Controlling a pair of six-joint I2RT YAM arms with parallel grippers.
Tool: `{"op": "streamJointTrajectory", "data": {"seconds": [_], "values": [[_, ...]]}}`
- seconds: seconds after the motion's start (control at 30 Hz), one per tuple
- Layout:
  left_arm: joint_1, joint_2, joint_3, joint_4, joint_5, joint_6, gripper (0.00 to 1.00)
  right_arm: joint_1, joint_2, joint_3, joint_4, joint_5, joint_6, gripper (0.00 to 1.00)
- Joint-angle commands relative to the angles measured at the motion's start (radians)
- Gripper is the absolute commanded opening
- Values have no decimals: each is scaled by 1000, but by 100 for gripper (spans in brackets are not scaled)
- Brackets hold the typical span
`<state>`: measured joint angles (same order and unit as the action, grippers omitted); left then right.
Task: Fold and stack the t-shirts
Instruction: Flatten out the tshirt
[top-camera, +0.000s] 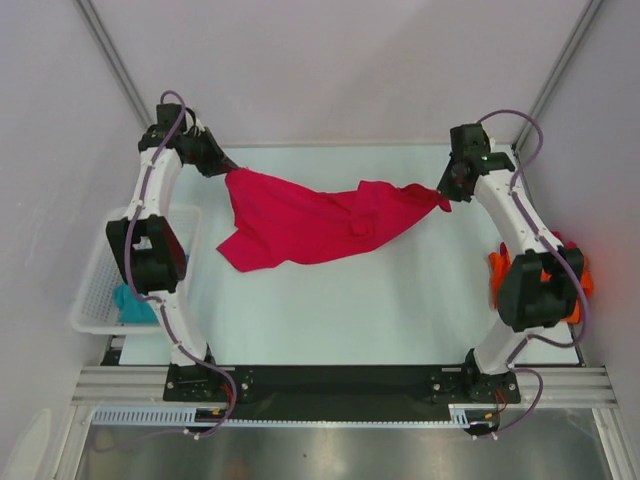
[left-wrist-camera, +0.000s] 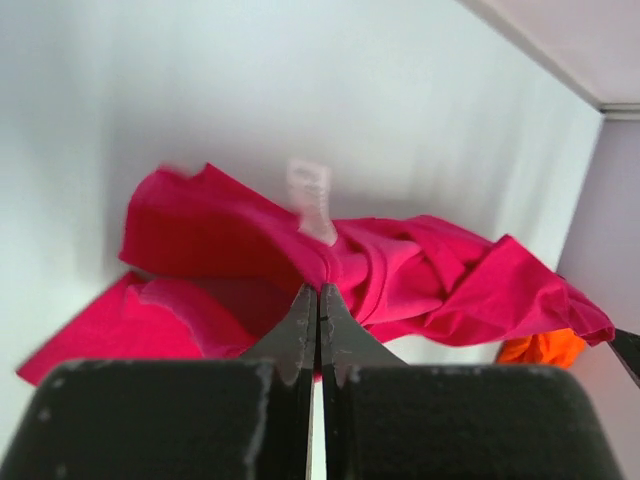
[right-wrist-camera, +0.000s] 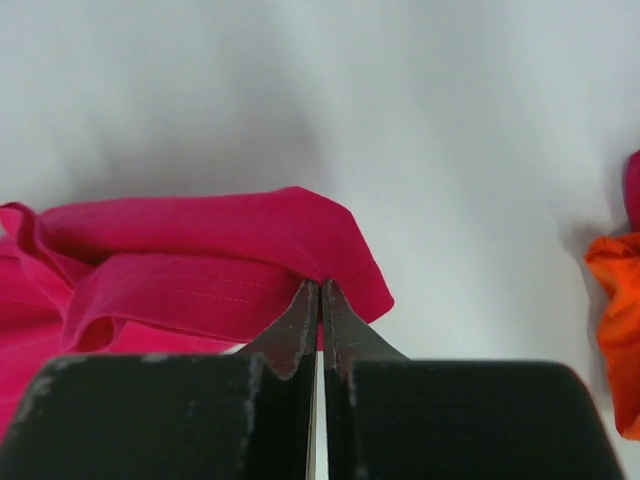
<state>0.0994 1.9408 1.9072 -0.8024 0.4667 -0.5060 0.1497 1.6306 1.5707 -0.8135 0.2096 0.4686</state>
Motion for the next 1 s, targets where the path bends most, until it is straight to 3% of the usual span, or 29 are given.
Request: {"op": "streamJointTrajectory", "data": {"seconds": [0.0, 0.03, 0.1, 0.13, 0.17, 0.2, 0.23, 0.3, 0.37, 0.6, 0.97], "values": [[5, 131, 128, 2, -22, -31, 0, -47, 118, 74, 25, 16, -19, 0], [5, 157, 141, 0, -2, -35, 1, -55, 138, 95, 22, -1, -21, 0], [3, 193, 142, 0, 56, -39, 13, -53, 179, 115, 1, -21, -25, 3], [-1, 187, 127, 2, 61, -37, 19, -49, 183, 123, -9, -39, -28, 13], [-6, 175, 109, 8, 55, -25, 33, -45, 183, 117, -9, -44, -31, 25], [-12, 138, 61, 14, 49, -17, 38, -41, 166, 105, -3, -47, -39, 43], [-23, 118, 37, 22, 41, -8, 41, -35, 157, 91, 7, -52, -42, 53], [-30, 55, -47, 26, 27, 9, 50, -16, 132, 45, 27, -61, -45, 64], [-40, 8, -108, 43, -5, 24, 56, 14, 95, 14, 40, -62, -44, 68], [-67, -155, -357, 71, -128, 78, 58, 151, 35, -75, 79, -64, -18, 70], [-190, -361, -734, 146, -275, 89, 58, 228, 167, -32, 116, -87, -25, 71]]}}
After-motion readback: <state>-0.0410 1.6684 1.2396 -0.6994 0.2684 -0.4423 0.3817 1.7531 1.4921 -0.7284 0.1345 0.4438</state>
